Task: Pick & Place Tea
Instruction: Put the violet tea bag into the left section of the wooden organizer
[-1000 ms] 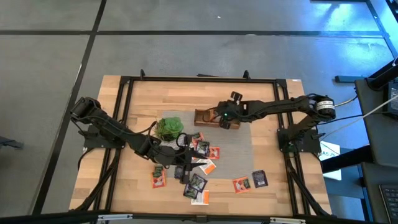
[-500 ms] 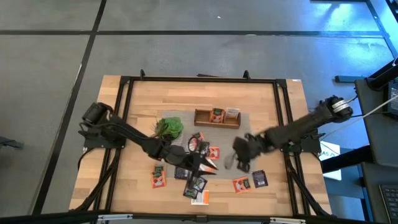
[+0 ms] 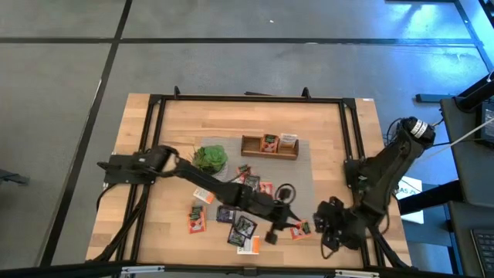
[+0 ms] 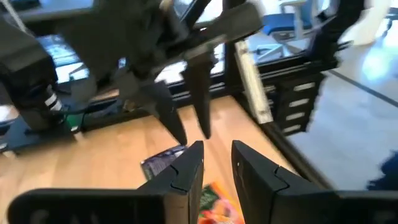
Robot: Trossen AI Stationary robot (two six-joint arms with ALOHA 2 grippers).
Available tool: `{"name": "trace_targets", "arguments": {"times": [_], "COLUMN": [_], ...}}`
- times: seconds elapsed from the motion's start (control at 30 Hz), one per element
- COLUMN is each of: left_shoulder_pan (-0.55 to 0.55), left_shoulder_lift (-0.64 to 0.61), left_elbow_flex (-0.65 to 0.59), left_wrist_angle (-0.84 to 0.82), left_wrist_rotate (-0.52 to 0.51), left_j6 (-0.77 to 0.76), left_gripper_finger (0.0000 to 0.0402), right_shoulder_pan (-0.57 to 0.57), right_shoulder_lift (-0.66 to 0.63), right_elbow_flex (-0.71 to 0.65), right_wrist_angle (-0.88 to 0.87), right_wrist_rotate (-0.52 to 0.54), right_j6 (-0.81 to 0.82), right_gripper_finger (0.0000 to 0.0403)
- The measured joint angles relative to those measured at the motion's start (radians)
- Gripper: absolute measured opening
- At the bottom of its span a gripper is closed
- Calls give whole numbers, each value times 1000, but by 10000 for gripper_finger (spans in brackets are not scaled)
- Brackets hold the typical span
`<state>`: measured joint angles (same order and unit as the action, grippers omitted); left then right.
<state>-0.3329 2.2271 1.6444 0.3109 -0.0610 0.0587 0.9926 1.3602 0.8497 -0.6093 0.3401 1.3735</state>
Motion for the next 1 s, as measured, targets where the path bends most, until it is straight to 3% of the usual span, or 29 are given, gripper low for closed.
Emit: {"name": "trace_targets", "arguments": {"times": [0.17, 0.33, 0.43, 0.6, 0.73, 1.0], "left_shoulder_pan": [19, 36, 51, 68, 69, 69], "left_shoulder_lift": [161, 271, 284, 286, 286, 286], "left_elbow_flex": [164, 255, 259, 260, 260, 260], "left_wrist_angle": [0, -6, -14, -60, -52, -54], "left_wrist_rotate": [38, 27, 27, 53, 106, 107], "left_j6": [-39, -48, -83, -127, -126, -125], "left_gripper_finger": [80, 77, 79, 79, 77, 81], "right_shoulder_pan": [99, 151, 153, 152, 146, 110], "right_shoulder_lift": [0, 36, 65, 121, 169, 241], "right_elbow_flex": [-3, -7, -8, -8, -8, -29], "right_wrist_angle": [-108, -122, -125, -172, -237, -232], "right_wrist_rotate": [82, 192, 253, 209, 196, 47], "right_j6": [172, -11, -27, -148, -148, -150], "right_gripper_finger": [123, 123, 123, 123, 123, 123]}}
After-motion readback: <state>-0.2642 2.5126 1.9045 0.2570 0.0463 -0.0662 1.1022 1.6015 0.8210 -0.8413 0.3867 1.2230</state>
